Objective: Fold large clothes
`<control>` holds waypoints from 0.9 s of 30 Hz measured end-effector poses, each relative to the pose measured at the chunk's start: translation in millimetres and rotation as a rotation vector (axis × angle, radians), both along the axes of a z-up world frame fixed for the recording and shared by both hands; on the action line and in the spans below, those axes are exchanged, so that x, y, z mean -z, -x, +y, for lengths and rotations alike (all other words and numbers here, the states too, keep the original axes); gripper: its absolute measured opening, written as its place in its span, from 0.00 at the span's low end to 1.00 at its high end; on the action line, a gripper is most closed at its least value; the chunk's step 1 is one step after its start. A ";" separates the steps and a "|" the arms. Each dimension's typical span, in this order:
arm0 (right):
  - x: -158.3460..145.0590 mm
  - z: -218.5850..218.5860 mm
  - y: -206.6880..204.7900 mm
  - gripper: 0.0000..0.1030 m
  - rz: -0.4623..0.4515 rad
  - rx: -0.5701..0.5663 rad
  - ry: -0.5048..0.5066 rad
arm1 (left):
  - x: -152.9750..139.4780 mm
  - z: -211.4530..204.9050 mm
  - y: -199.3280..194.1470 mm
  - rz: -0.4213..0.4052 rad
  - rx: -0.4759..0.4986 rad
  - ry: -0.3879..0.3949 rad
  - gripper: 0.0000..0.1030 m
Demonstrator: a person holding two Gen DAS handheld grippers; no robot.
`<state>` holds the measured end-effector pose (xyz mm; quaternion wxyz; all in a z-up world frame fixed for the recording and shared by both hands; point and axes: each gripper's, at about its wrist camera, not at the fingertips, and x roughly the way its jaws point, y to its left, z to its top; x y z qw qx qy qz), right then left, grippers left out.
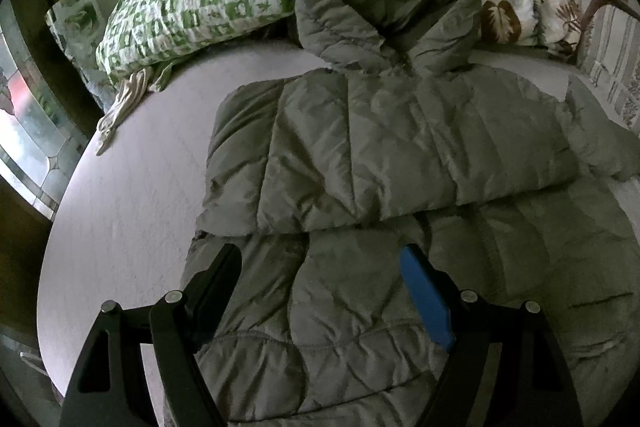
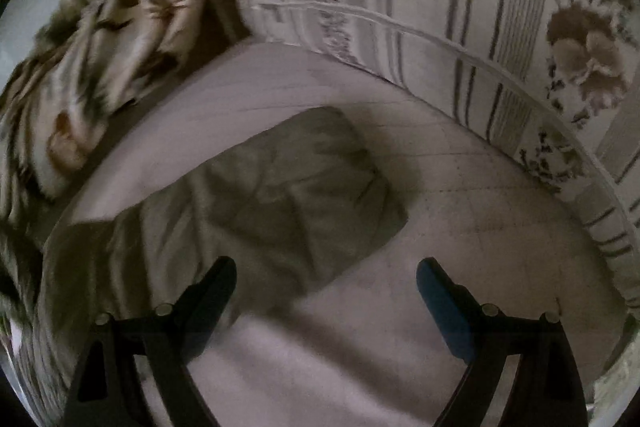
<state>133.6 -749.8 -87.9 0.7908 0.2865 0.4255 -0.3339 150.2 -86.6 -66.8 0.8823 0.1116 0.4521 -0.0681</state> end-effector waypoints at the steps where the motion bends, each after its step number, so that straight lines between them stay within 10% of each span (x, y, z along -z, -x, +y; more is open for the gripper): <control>1: 5.9 -11.0 -0.5 0.91 0.000 0.019 -0.021 | 1.5 2.0 -0.9 0.007 -0.007 -0.001 0.80; 7: 38.8 -36.5 -12.9 0.89 0.050 0.104 -0.072 | 3.9 12.3 -4.6 0.019 -0.039 -0.006 0.80; 12: 26.6 -23.5 -22.4 0.31 0.004 0.068 -0.047 | 4.0 22.7 -4.9 0.027 -0.062 0.017 0.80; 27: -134.7 121.5 -20.7 0.19 -0.362 -0.294 0.039 | -7.8 57.5 22.4 -0.015 -0.075 0.057 0.80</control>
